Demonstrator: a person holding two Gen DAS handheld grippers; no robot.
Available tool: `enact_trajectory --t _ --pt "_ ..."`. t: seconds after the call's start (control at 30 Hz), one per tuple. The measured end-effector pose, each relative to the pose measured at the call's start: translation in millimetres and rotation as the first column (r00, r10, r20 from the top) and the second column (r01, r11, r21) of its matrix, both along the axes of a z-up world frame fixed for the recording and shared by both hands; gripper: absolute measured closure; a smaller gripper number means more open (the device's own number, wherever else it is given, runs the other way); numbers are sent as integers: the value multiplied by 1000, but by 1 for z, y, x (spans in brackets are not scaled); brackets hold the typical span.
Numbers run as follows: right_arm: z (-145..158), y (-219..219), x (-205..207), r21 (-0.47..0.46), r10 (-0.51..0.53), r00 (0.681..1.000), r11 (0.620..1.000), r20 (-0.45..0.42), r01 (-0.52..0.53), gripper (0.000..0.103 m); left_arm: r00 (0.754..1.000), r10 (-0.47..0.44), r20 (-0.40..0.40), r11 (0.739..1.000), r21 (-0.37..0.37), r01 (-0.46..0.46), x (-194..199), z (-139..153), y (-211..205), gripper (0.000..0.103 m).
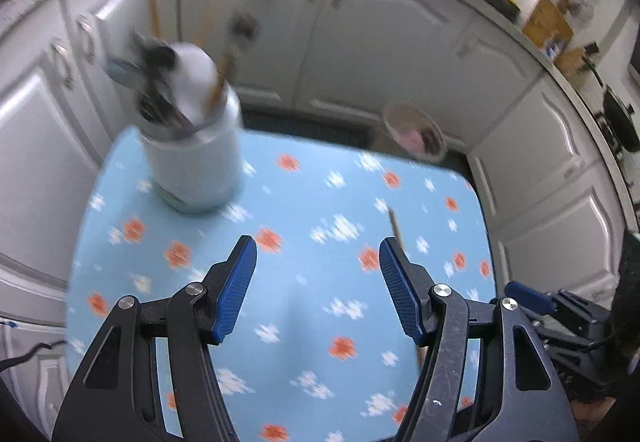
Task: Organize utensils
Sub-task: 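Move both tools back over the gold fork and wooden chopstick, then grasp the wooden chopstick with the left tool while the right tool grasps the gold fork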
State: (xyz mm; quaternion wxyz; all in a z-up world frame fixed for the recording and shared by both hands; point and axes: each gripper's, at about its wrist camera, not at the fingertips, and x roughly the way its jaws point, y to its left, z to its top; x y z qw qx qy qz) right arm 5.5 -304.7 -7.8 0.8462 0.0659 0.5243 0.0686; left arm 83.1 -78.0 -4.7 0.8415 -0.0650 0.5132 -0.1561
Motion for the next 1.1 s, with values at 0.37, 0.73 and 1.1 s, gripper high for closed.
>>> enact_trajectory --t 0.37,0.73,1.1 --pt "-82 -10 -54 -15 -34 982 999 -184 32 66 988 -62 -142 998 -14 60 -4 -46 -42 39" --pt "-93 2 -43 -40 -77 979 997 -189 70 78 986 -56 -159 998 -8 55 -1 -53 -39 39" --pt "-100 -7 -41 -52 -63 983 997 -172 54 84 975 -60 -216 998 -26 55 4 -67 -57 38"
